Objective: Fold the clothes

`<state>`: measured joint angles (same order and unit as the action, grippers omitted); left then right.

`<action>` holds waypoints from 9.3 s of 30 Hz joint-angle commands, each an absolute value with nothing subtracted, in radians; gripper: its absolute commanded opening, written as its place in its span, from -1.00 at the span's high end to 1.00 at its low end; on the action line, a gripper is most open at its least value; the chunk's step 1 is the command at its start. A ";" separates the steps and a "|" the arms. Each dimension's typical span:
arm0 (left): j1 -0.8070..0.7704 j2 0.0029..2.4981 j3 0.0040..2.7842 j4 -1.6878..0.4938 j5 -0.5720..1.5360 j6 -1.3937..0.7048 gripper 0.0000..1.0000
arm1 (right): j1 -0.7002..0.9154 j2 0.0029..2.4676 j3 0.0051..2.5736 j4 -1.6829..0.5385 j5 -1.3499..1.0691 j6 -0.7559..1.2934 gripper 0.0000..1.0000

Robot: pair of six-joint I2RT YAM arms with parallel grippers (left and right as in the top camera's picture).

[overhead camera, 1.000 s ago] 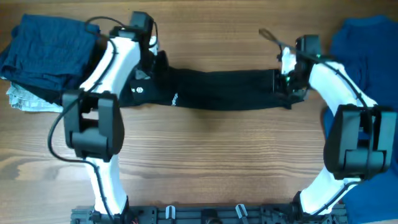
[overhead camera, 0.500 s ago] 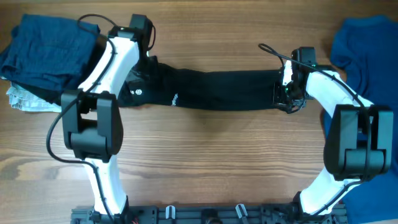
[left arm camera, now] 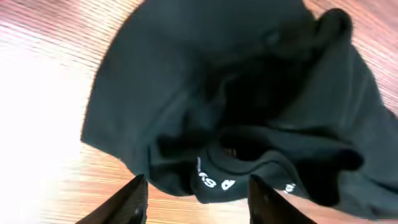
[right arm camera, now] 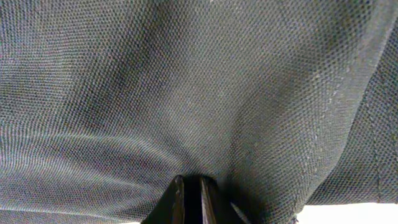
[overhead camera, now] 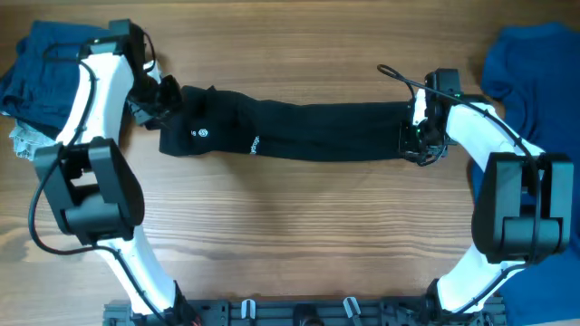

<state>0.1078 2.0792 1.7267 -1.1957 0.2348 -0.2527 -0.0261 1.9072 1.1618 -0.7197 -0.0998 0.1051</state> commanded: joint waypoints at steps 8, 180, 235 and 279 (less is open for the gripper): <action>0.106 2.057 1.585 -1.069 0.359 -0.187 0.16 | -0.035 1.927 1.137 -0.730 -0.019 0.116 0.75; -0.061 1.985 1.571 -0.464 0.054 -0.402 0.17 | -0.078 1.933 1.527 -1.029 -0.016 0.178 -0.37; 0.142 1.979 1.571 -0.797 0.028 -0.450 -0.18 | 0.069 1.934 1.660 -1.003 -0.336 0.204 0.91; 0.142 1.979 1.571 -0.857 0.035 -0.449 -0.21 | 0.404 1.955 1.362 -0.657 -0.524 0.118 0.15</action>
